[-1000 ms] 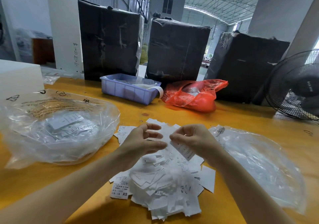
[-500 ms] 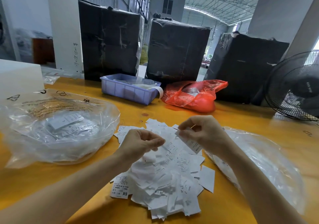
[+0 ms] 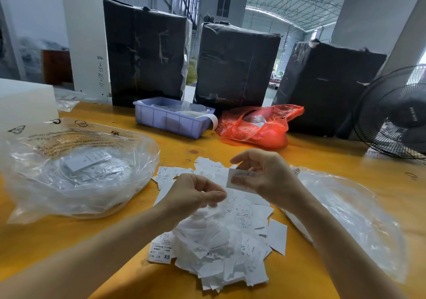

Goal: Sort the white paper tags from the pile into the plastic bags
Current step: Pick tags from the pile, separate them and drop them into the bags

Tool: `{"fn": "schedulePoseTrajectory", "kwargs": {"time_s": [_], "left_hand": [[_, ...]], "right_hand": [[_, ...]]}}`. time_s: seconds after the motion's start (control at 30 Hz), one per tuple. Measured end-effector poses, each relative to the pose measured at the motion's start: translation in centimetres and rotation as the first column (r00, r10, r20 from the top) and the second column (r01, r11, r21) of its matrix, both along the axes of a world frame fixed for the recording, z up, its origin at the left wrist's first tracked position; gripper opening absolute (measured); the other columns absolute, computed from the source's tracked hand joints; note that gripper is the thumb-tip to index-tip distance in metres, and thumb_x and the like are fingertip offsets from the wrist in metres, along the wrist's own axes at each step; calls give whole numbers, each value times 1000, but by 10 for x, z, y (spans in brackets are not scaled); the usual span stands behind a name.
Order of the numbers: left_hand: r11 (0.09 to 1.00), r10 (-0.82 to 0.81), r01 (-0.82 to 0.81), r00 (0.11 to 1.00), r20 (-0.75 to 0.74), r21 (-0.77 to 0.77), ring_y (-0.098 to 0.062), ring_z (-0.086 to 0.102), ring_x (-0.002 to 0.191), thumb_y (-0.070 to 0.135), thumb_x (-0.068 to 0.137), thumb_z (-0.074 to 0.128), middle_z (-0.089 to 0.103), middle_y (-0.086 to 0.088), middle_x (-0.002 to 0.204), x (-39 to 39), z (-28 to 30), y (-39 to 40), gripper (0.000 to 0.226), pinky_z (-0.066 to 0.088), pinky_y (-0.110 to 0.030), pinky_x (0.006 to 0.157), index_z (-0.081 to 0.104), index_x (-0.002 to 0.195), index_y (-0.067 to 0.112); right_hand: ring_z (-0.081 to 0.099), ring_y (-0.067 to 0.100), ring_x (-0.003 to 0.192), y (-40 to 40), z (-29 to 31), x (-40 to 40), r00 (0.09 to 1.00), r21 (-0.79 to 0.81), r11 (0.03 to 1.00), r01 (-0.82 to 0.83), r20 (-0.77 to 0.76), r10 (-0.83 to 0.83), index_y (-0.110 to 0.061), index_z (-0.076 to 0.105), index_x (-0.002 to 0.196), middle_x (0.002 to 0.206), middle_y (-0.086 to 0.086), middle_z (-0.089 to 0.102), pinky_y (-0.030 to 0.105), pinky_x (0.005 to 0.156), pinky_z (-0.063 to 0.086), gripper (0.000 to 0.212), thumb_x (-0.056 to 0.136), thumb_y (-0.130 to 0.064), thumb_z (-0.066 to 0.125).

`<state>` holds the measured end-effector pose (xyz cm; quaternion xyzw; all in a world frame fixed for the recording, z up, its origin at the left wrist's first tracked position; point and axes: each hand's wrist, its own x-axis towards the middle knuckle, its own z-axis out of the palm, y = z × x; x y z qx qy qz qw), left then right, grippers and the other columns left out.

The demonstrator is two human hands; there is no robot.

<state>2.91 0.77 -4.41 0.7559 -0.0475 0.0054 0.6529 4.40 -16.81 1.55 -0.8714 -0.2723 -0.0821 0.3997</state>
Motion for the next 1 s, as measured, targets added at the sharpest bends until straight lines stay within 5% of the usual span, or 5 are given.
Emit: {"fn": "schedulePoseTrajectory", "kwargs": {"time_s": [0.33, 1.0], "left_hand": [[996, -61, 56, 996, -69, -75, -7, 62, 61, 15, 74, 76, 67, -1, 64, -4, 6, -1, 15, 47, -14, 60, 73, 84, 4], [984, -102, 82, 987, -127, -155, -4, 62, 60, 14, 75, 76, 70, -1, 69, -5, 8, 0, 10, 47, -13, 56, 75, 82, 7]], "right_hand": [[67, 13, 81, 1, -4, 1, 998, -88, 995, -45, -43, 42, -20, 66, 100, 86, -2, 69, 32, 74, 57, 29, 75, -11, 78], [67, 17, 83, -3, 2, 2, 1000, 41, 999, -13, -25, 15, -30, 66, 88, 88, 0, 70, 41, 81, 56, 29, 72, -11, 80]]}}
